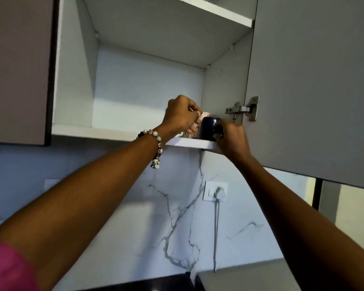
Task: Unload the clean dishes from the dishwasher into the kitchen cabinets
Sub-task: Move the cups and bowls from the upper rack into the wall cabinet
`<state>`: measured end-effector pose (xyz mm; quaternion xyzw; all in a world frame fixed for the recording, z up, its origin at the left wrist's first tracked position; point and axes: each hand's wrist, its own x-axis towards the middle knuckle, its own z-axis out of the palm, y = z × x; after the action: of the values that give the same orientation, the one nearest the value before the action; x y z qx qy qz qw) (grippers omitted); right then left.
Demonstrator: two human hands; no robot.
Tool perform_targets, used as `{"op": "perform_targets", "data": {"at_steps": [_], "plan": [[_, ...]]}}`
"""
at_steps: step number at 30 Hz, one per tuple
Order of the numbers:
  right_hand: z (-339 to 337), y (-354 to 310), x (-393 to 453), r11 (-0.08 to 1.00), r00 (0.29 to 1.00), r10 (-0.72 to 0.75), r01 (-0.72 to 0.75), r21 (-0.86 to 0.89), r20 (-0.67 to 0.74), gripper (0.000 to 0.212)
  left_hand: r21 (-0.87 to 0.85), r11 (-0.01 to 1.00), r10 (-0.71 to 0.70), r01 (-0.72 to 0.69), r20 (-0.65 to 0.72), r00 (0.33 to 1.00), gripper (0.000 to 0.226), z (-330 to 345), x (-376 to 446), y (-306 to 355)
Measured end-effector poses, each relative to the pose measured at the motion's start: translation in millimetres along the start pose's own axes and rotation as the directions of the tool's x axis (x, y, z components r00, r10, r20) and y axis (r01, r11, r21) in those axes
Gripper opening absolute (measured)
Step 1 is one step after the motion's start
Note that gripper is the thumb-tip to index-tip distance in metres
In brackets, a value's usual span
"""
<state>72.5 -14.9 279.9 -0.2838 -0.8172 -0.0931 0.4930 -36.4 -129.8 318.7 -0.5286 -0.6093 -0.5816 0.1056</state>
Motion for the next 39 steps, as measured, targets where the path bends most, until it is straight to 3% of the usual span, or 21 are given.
{"op": "perform_targets", "data": {"at_steps": [5,8,15,20,26,31,39], "plan": [[-35.7,-2.9,-58.1,0.993,0.993,-0.108,0.105,-0.054,-0.052,0.020,-0.136,0.978,0.147,-0.158,-0.090,0.985,0.013,20.7,-58.3,9.9],[-64.4,1.5,-99.9,0.994,0.994,-0.106,0.105,-0.032,-0.031,0.018,-0.196,0.967,0.150,-0.165,-0.091,0.984,0.016,36.2,-96.1,21.6],[-130.8,42.6,-230.9,0.999,0.991,0.001,0.005,-0.043,0.136,0.023,-0.288,0.958,0.010,0.010,0.068,0.998,0.016,92.2,-217.4,49.4],[-198.2,102.1,-342.3,0.977,0.954,0.199,-0.210,0.026,0.223,0.017,-0.291,0.927,-0.144,0.235,0.301,0.942,0.014,151.7,-324.2,81.0],[-299.3,192.1,-493.9,0.862,0.827,0.487,-0.506,-0.005,0.282,0.015,-0.231,0.884,-0.227,0.406,0.548,0.805,0.013,240.2,-450.4,147.3],[-377.6,245.1,-595.0,0.744,0.705,0.652,-0.666,-0.054,0.279,0.016,-0.222,0.826,-0.274,0.518,0.646,0.712,0.012,313.9,-548.0,192.5],[-408.3,303.8,-710.7,0.420,0.380,0.855,-0.907,-0.038,0.353,0.016,0.028,0.773,-0.444,0.634,0.738,0.508,0.014,386.4,-656.9,197.4]]}}
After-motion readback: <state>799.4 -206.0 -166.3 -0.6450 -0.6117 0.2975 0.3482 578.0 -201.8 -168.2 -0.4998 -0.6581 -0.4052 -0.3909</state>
